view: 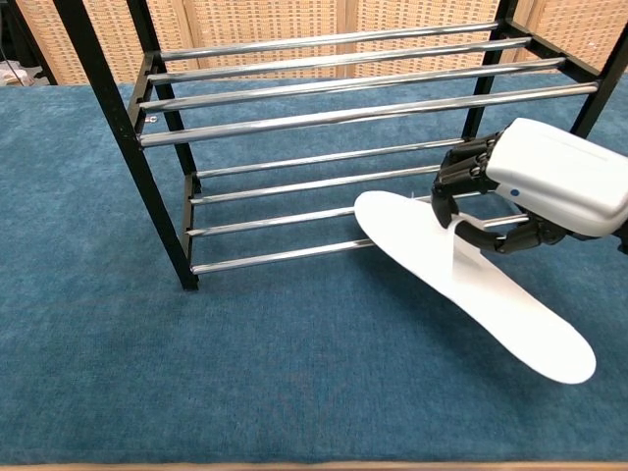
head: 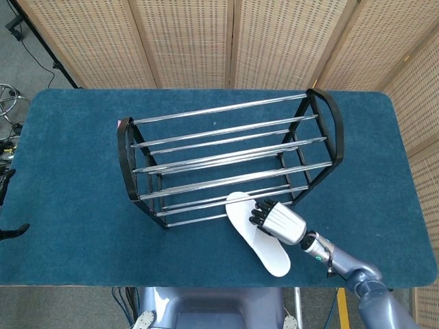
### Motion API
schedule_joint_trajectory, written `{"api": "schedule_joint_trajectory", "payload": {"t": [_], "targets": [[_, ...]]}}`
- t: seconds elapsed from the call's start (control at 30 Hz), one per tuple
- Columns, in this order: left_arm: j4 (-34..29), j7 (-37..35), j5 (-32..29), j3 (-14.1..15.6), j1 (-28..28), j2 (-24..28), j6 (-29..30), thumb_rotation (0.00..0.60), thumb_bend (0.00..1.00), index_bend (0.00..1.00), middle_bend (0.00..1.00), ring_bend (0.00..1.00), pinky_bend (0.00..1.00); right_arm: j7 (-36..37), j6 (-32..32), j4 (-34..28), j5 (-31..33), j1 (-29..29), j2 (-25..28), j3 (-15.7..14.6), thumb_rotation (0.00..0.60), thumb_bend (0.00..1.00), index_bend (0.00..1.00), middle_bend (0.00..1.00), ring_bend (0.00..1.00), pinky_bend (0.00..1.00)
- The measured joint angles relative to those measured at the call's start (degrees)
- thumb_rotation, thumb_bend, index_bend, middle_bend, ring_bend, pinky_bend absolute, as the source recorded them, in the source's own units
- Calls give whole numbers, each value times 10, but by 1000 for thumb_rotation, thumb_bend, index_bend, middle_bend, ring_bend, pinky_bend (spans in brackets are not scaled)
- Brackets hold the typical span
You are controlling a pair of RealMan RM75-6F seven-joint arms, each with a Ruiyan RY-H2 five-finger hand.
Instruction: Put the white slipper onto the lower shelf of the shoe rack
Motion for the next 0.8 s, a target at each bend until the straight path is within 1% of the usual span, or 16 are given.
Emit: {"api": "schedule_joint_trajectory", "payload": {"t": [0.27,0.63,0.8], "targets": [[0,0,-4,-1,-1,0,-2,600,136,0,0,0,37,19,-36,-1,19,13,-7,13,600,518,595,561,439,565],[2,-9,-4,-2,0,4,-3,600,136,0,0,0,37,16,-82,-3,23,25,-9,11,600,518,591,559,438,565],[4,-12,-8,-3,-1,5,-5,600,135,0,0,0,37,25,-101,-19,40,33,-5,25,600,518,591,559,439,565]]}}
